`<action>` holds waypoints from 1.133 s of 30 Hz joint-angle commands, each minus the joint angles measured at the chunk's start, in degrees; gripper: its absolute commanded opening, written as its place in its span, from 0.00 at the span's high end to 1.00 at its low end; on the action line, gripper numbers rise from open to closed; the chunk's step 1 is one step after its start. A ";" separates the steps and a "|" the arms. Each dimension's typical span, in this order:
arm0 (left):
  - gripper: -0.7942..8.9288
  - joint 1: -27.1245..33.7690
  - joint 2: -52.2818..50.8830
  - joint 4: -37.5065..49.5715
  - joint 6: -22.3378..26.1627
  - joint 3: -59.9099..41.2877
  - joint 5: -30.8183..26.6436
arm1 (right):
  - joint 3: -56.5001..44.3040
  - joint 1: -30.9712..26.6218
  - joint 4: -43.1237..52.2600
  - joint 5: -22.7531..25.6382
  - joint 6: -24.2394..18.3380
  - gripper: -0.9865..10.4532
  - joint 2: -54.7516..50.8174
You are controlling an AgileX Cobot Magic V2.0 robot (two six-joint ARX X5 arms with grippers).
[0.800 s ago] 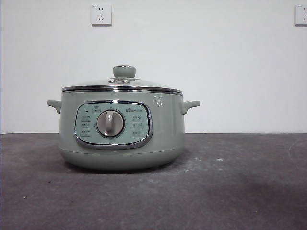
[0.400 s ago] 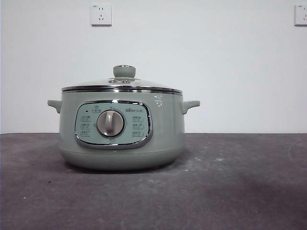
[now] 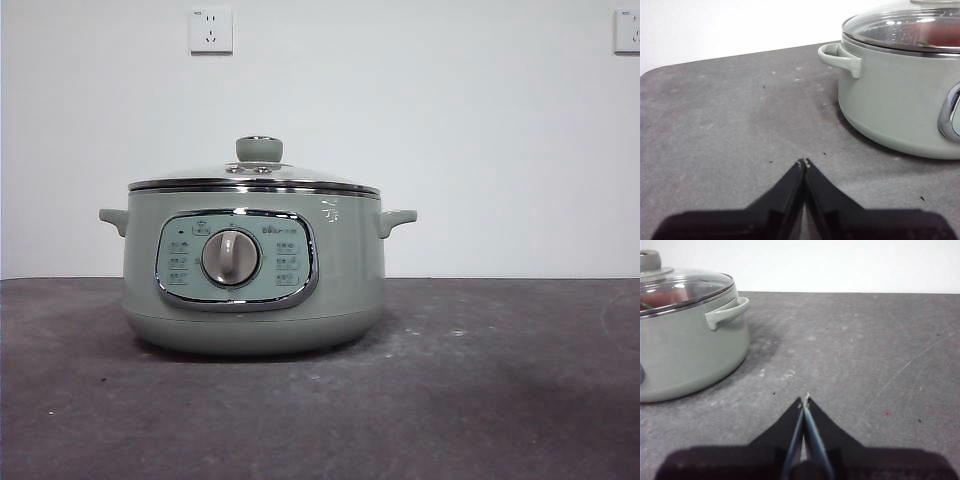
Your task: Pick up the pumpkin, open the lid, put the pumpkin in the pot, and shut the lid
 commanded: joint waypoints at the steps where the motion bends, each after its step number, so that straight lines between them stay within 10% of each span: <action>1: 0.92 0.15 -0.15 0.09 -0.35 -0.90 -0.07 | -0.59 0.13 -0.46 0.15 0.70 0.91 -0.20; 34: 0.92 0.15 -0.15 0.09 -0.35 -0.90 -0.07 | -0.59 0.13 -0.48 0.15 0.70 0.91 -0.20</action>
